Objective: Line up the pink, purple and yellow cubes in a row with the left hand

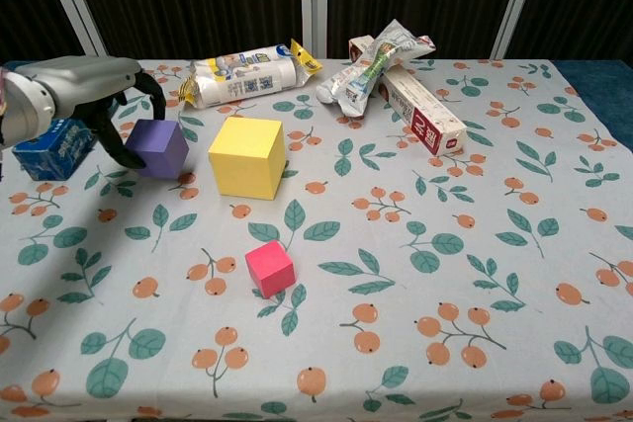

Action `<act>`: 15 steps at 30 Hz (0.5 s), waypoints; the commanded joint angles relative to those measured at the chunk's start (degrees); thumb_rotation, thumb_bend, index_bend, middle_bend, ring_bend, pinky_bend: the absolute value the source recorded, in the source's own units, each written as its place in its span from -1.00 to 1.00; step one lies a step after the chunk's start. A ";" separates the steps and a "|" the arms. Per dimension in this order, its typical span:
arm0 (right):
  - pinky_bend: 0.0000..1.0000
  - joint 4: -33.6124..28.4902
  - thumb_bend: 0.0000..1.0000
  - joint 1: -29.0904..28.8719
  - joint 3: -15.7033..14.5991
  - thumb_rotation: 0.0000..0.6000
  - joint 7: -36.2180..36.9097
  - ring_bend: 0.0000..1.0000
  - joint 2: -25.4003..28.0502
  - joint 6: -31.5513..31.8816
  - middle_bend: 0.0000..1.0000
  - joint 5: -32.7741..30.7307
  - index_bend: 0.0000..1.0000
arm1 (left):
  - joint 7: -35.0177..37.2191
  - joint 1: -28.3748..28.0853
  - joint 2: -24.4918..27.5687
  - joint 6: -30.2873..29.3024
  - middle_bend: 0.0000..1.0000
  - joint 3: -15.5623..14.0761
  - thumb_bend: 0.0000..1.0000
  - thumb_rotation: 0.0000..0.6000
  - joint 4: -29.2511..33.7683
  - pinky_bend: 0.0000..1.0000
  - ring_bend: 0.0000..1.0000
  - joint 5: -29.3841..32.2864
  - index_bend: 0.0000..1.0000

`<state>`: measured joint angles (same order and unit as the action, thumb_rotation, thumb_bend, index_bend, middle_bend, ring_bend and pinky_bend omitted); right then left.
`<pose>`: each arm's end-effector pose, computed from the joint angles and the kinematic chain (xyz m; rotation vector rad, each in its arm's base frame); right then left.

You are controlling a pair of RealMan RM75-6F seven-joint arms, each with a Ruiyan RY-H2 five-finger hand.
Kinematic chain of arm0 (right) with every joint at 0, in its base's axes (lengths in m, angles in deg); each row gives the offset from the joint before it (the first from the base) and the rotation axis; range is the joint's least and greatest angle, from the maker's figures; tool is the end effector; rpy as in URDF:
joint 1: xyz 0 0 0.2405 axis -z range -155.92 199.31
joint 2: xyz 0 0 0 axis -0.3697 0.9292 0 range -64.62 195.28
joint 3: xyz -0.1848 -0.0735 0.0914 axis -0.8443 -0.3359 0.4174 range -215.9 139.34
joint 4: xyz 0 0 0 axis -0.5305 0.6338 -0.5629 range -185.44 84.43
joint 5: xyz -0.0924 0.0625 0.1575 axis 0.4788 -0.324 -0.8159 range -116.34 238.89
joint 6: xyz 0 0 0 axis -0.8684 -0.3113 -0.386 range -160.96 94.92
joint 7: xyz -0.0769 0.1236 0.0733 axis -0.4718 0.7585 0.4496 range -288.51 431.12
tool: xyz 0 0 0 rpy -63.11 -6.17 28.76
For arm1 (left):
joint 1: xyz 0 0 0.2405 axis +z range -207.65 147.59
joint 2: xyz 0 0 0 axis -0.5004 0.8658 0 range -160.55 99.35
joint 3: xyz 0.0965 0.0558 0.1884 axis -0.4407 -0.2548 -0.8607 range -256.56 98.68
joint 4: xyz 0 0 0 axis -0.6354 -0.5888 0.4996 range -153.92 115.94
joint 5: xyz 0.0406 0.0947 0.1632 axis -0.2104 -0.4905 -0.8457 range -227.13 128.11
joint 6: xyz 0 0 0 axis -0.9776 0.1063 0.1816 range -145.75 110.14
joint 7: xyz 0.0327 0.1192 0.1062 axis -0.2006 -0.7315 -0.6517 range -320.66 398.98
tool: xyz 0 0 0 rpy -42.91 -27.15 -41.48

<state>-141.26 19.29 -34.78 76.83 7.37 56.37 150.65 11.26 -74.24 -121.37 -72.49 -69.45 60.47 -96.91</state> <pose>-0.2751 -0.1863 0.1998 1.3785 -0.8090 0.9337 -0.1576 0.3493 -0.0104 -1.7384 -1.0252 -0.7016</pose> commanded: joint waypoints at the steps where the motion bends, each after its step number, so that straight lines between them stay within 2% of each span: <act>1: -0.56 -0.06 -0.53 0.08 0.03 1.00 -0.08 -0.74 0.07 0.03 -0.66 -0.15 -0.88 | -0.68 -1.85 -1.10 2.39 -0.36 1.24 -0.52 1.00 -1.68 -0.47 -0.67 1.62 0.09; 9: -0.56 -0.19 -0.53 0.34 0.08 1.00 -0.36 -0.74 0.23 -0.14 -0.66 -0.84 -0.88 | -2.49 -4.81 -3.33 5.11 -0.36 1.93 -0.52 1.00 -5.08 -0.48 -0.67 4.01 0.08; 15: -0.56 -0.06 -0.52 0.14 0.23 1.00 -0.27 -0.74 0.16 -0.61 -0.66 -1.16 -0.88 | -2.42 -5.87 -2.96 7.54 -0.37 2.28 -0.52 1.00 -4.17 -0.48 -0.67 7.13 0.08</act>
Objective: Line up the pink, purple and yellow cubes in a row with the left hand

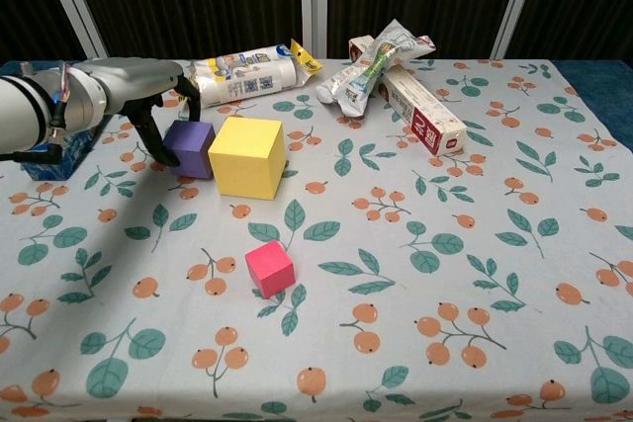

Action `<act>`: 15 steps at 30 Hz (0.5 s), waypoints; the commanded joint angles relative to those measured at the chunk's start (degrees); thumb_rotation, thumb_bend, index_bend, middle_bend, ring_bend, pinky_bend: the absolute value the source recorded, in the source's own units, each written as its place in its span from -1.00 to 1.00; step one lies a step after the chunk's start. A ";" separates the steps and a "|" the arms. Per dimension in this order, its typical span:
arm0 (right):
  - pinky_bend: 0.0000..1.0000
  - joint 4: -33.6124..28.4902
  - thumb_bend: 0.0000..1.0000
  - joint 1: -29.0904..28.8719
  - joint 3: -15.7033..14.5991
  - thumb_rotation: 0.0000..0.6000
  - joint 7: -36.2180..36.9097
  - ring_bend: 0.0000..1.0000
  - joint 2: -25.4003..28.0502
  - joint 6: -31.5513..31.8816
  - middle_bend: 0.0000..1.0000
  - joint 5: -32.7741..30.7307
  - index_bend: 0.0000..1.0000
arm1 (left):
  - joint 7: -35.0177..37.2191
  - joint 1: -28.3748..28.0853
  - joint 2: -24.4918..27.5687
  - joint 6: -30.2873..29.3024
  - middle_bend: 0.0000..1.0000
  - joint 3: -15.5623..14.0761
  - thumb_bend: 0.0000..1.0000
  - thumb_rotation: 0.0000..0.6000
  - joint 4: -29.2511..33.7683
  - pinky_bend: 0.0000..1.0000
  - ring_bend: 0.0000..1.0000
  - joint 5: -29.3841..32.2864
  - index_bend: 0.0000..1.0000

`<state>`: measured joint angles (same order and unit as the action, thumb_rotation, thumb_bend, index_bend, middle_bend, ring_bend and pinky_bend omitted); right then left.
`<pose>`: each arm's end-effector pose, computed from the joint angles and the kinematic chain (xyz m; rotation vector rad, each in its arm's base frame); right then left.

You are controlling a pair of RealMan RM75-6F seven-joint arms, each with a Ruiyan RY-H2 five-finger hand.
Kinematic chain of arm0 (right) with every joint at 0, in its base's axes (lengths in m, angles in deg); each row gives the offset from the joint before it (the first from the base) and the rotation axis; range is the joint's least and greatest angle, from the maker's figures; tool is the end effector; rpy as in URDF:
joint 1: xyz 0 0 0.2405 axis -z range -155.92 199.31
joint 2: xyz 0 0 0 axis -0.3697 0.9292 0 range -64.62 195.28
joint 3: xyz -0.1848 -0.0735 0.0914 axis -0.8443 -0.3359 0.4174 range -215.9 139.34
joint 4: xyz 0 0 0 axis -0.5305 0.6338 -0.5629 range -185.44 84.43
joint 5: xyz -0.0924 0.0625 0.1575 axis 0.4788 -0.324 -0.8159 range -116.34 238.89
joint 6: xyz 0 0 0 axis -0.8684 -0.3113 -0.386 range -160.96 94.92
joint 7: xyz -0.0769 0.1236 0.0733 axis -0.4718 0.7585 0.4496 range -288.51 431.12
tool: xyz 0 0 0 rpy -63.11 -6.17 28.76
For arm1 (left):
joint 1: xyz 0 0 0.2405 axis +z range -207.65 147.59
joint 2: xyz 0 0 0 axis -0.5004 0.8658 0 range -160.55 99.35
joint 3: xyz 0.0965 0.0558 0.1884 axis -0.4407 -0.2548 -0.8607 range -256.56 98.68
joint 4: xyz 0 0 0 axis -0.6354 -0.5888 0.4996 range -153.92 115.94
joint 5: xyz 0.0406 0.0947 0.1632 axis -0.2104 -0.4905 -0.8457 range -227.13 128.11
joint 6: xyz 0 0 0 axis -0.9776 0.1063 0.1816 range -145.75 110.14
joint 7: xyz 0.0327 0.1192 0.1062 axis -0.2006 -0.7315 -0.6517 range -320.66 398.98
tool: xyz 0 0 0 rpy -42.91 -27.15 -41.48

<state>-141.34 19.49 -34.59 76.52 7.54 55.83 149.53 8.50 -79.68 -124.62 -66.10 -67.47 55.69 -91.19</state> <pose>-0.2788 -0.1860 0.2014 1.3638 -0.8166 0.9129 -0.1374 0.3662 -0.0312 -1.8018 -1.0517 -0.6631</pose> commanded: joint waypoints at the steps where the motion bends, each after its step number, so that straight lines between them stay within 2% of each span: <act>1: -0.56 0.06 -0.53 -0.10 0.08 1.00 0.07 -0.74 -0.02 -0.13 -0.66 -0.07 -0.88 | 0.45 -0.59 0.37 1.50 -0.37 0.37 -0.52 1.00 0.73 -0.48 -0.67 1.96 0.08; 15: -0.56 0.58 -0.52 0.11 0.01 1.00 0.57 -0.74 -0.14 -0.29 -0.66 -0.35 -0.88 | 0.90 -2.85 -0.44 2.62 -0.37 0.30 -0.53 1.00 0.38 -0.48 -0.67 5.92 0.08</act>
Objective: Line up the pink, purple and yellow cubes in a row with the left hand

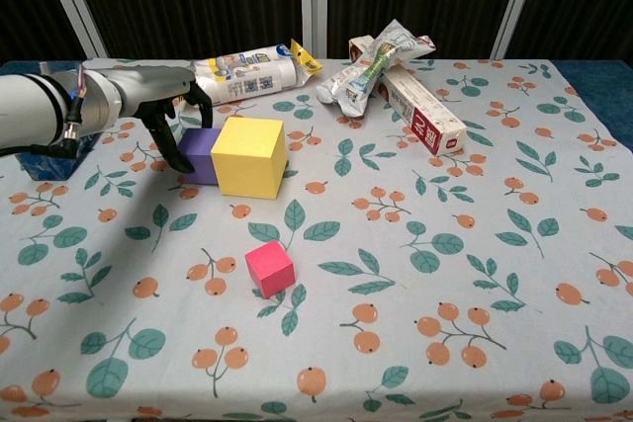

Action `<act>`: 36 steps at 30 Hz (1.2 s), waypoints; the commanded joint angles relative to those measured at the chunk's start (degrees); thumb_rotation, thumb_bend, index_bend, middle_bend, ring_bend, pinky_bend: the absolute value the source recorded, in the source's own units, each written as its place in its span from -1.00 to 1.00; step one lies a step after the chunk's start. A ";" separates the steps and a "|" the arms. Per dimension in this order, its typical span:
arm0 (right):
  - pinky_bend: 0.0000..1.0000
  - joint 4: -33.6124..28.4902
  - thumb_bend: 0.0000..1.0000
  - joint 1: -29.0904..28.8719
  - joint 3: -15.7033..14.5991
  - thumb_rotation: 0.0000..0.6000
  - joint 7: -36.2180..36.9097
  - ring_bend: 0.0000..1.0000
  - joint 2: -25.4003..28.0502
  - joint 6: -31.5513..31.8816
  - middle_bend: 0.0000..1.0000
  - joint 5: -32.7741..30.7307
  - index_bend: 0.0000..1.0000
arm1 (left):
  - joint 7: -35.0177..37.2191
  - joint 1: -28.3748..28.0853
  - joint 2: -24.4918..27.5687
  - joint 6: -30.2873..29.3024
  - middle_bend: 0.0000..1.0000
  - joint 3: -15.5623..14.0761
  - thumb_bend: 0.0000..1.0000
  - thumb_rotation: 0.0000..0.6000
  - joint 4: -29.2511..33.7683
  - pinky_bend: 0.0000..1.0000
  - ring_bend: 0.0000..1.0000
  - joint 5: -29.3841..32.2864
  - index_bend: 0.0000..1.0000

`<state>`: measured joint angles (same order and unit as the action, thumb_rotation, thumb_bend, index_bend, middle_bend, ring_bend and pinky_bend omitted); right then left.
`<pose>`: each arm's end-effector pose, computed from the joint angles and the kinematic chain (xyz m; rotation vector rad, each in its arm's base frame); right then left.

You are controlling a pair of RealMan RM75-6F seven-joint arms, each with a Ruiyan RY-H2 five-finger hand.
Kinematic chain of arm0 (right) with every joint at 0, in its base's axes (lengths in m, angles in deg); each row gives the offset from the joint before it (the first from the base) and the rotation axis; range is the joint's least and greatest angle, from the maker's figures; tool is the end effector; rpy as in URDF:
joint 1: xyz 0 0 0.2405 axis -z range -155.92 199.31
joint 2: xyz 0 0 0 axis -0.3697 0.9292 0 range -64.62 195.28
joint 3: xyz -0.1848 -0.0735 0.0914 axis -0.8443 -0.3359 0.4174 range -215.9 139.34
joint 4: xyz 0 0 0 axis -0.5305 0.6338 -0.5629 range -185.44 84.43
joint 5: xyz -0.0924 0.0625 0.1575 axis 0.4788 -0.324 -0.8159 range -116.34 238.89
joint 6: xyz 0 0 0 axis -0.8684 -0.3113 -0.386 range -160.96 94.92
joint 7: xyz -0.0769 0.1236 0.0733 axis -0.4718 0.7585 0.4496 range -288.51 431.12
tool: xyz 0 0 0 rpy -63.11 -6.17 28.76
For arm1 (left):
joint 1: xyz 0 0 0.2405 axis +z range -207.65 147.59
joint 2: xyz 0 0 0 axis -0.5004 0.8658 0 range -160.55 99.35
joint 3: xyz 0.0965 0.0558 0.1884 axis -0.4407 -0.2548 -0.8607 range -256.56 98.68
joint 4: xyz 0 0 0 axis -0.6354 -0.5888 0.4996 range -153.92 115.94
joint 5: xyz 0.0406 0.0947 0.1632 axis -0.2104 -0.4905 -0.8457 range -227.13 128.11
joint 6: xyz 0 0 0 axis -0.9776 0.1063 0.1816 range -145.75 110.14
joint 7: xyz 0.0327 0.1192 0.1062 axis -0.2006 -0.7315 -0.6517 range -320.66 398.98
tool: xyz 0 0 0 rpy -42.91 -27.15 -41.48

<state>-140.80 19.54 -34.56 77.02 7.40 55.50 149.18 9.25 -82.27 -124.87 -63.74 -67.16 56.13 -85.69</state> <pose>-0.2818 -0.1860 0.2015 1.3592 -0.8244 0.9075 -0.1286 0.3672 -0.0397 -1.8032 -1.1529 -0.6603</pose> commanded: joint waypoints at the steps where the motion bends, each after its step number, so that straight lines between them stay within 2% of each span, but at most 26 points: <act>1: -0.56 0.08 -0.53 0.11 -0.03 1.00 0.11 -0.74 0.01 0.09 -0.66 -0.04 -0.88 | 0.16 -0.45 -0.30 0.43 -0.37 -0.04 -0.53 1.00 -0.23 -0.48 -0.67 0.76 0.08; 7: -0.56 0.26 -0.53 0.26 0.06 1.00 0.29 -0.74 0.08 0.06 -0.66 -0.40 -0.88 | -0.28 -1.55 -1.18 0.73 -0.37 -0.64 -0.53 1.00 -1.05 -0.48 -0.67 2.04 0.06; 10: -0.56 0.36 -0.52 0.21 0.12 1.00 0.40 -0.74 0.09 -0.04 -0.66 -0.47 -0.88 | -0.80 -1.96 -1.11 1.14 -0.40 -1.09 -0.54 1.00 -0.88 -0.48 -0.67 3.22 -0.02; 15: -0.56 0.74 -0.52 0.27 0.10 1.00 0.78 -0.74 -0.03 0.01 -0.66 -0.42 -0.88 | -1.66 -2.58 -0.17 0.78 -0.52 -1.70 -0.55 1.00 0.80 -0.49 -0.70 4.58 -0.35; 22: -0.56 1.08 -0.51 0.49 0.15 1.00 1.26 -0.74 -0.12 0.54 -0.66 -0.22 -0.88 | -1.78 -2.53 2.56 -0.96 -0.70 -2.42 -0.55 1.00 5.35 -0.50 -0.77 3.45 -0.65; 28: -0.56 1.21 -0.51 0.51 0.25 1.00 1.65 -0.74 -0.06 0.95 -0.66 0.16 -0.88 | 0.34 0.50 8.49 -6.19 -0.74 -3.55 -0.55 1.00 13.74 -0.51 -0.79 -3.64 -0.67; 32: -0.56 1.24 -0.51 0.57 0.17 1.00 1.75 -0.74 -0.18 1.24 -0.66 0.57 -0.88 | 3.55 3.95 12.78 -9.80 -0.74 -5.08 -0.55 1.00 19.34 -0.51 -0.79 -10.99 -0.65; 35: -0.56 1.22 -0.51 0.55 0.16 1.00 1.77 -0.74 -0.28 1.43 -0.66 0.85 -0.88 | 6.64 6.56 15.03 -12.06 -0.71 -7.09 -0.55 1.00 22.36 -0.51 -0.79 -19.11 -0.57; 36: -0.56 1.18 -0.51 0.54 0.15 1.00 1.74 -0.74 -0.31 1.48 -0.66 0.97 -0.88 | 8.23 7.19 15.78 -12.01 -0.70 -8.44 -0.55 1.00 22.86 -0.51 -0.79 -23.95 -0.54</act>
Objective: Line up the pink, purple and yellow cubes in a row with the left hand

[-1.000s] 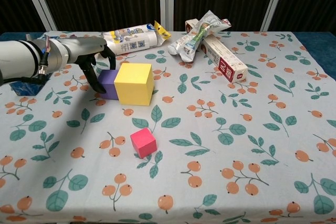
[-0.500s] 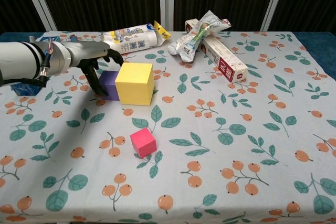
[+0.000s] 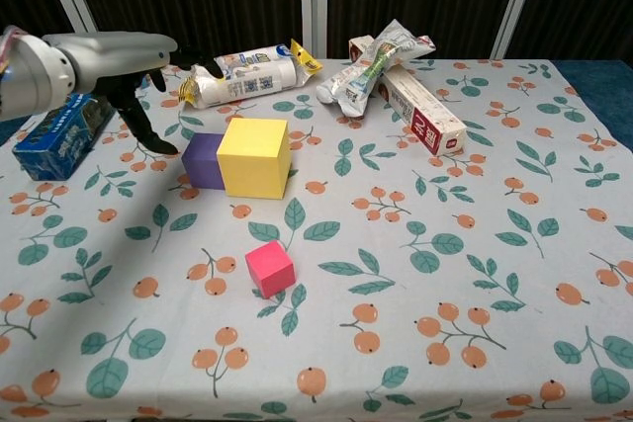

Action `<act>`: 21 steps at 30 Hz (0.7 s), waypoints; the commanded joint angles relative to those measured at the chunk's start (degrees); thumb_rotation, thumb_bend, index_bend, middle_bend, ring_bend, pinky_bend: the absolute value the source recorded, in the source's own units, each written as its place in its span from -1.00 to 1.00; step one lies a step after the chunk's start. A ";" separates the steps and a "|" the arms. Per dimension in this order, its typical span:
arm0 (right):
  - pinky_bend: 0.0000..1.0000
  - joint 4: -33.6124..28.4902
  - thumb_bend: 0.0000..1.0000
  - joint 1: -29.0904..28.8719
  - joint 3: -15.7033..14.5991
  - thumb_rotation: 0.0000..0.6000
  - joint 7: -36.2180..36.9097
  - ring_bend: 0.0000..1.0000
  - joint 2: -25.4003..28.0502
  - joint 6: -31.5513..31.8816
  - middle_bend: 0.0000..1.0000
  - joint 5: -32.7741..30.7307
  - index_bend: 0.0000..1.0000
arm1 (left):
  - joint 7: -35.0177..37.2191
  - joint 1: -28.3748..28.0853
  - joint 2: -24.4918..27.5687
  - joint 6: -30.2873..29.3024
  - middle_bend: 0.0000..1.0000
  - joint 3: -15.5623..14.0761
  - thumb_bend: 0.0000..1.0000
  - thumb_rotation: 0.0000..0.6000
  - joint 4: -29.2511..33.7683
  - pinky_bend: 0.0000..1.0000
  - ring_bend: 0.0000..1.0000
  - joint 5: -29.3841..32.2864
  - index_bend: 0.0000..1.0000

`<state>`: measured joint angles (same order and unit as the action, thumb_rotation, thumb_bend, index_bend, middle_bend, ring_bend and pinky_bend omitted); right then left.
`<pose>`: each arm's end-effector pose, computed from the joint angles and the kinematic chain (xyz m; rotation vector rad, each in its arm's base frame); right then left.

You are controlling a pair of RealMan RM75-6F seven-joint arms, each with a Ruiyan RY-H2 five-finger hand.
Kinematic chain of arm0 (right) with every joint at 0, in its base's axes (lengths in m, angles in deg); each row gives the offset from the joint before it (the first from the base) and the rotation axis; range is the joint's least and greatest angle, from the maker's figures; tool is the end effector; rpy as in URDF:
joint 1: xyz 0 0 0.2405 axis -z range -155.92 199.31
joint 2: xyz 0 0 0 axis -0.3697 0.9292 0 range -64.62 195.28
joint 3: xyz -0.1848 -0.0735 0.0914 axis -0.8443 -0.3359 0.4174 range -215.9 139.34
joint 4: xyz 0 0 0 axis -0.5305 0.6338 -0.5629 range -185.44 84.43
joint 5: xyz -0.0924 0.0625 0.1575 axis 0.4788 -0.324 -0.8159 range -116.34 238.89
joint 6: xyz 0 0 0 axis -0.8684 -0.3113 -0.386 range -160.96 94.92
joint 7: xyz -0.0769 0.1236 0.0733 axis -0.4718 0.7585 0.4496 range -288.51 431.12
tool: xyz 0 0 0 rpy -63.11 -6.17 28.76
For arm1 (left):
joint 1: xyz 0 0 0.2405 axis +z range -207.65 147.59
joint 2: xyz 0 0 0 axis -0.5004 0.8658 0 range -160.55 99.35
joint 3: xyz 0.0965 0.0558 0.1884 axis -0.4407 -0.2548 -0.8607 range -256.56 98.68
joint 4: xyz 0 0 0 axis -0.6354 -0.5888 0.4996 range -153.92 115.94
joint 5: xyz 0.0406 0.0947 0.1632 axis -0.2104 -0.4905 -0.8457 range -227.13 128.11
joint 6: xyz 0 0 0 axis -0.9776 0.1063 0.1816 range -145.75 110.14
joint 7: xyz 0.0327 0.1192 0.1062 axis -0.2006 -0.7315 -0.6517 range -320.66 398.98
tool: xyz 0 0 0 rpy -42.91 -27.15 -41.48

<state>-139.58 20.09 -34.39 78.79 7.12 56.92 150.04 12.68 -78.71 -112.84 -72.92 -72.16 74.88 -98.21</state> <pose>-0.2823 -0.1837 0.2049 1.3504 -0.8144 0.9365 -0.1121 0.3308 0.0043 -1.8909 -1.0107 -0.7882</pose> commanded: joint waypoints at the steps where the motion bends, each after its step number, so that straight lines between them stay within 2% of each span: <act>1: -0.56 -0.09 -0.51 -0.04 -0.04 1.00 -0.06 -0.74 -0.06 0.09 -0.66 0.24 -0.88 | 6.17 4.12 4.12 -2.98 -0.68 -4.44 -0.55 1.00 4.12 -0.51 -0.78 -15.13 -0.51; 6: -0.56 -0.41 -0.51 0.13 -0.29 1.00 -0.43 -0.74 -0.07 0.46 -0.66 0.79 -0.88 | 12.22 4.07 4.52 -2.56 -0.59 -10.40 -0.55 1.00 0.99 -0.50 -0.76 -34.79 -0.39; 9: -0.56 -0.64 -0.51 0.37 -0.30 1.00 -0.56 -0.74 0.07 0.77 -0.66 0.71 -0.88 | 16.04 2.91 3.42 -2.63 -0.57 -12.43 -0.55 1.00 -2.37 -0.50 -0.76 -43.01 -0.37; 15: -0.56 -1.10 -0.51 0.67 -0.39 1.00 -0.96 -0.74 0.22 1.09 -0.66 0.73 -0.88 | 22.01 0.09 0.56 -2.28 -0.54 -14.49 -0.54 1.00 -8.65 -0.51 -0.76 -52.44 -0.34; 21: -0.56 -1.45 -0.51 0.70 -0.40 1.00 -1.32 -0.74 0.23 1.08 -0.66 0.76 -0.88 | 19.35 -1.07 -3.37 -1.70 -0.54 -15.15 -0.52 1.00 -13.52 -0.51 -0.76 -56.72 -0.32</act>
<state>-141.02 20.79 -34.79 77.48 7.35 58.01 150.80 33.06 -79.25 -114.98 -74.93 -86.89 62.55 -154.08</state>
